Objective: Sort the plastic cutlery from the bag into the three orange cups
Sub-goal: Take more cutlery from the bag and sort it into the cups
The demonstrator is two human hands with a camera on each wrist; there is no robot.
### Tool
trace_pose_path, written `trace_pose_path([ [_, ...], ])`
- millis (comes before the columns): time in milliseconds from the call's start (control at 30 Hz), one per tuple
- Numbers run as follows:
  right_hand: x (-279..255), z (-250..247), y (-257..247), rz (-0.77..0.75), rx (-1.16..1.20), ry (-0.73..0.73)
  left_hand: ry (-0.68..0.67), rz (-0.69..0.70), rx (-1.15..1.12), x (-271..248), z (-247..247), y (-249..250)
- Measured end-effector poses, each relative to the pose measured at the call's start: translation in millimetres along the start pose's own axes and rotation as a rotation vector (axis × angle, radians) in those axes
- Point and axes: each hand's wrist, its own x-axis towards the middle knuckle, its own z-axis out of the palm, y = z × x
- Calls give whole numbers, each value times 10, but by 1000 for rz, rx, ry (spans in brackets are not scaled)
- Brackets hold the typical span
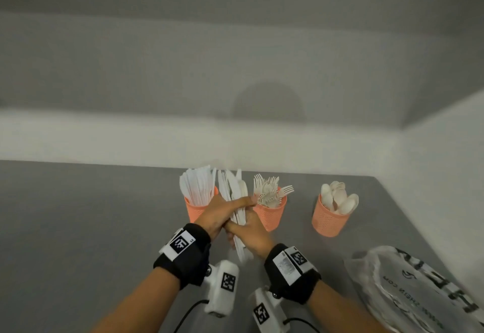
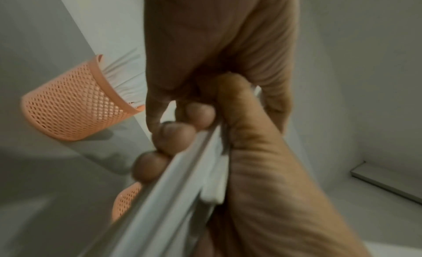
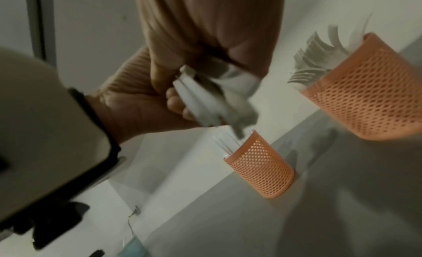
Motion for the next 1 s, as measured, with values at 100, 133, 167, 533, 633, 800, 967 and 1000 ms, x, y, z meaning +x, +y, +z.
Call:
trace_pose_path([
  [100, -19, -21, -62, 139, 100, -119, 10, -21, 45, 40, -20, -15],
  [133, -23, -44, -91, 192, 169, -150, 2, -15, 51, 45, -12, -9],
  [167, -30, -63, -127, 228, 221, -185, -1, -10, 52, 44, -5, 5],
  [533, 71, -32, -122, 152, 35, 65, 263, 93, 67, 167, 155, 21],
  [633, 104, 52, -84, 155, -64, 181, 267, 115, 69, 188, 212, 5],
  [800, 25, -94, -206, 279, 193, 94, 13, 42, -61, 210, 118, 83],
  [967, -18, -194, -267, 405, 231, -146, -19, -71, -165, 194, 60, 49],
  [1000, -34, -209, -279, 419, 241, -189, -26, -83, -154, 181, 72, 57],
])
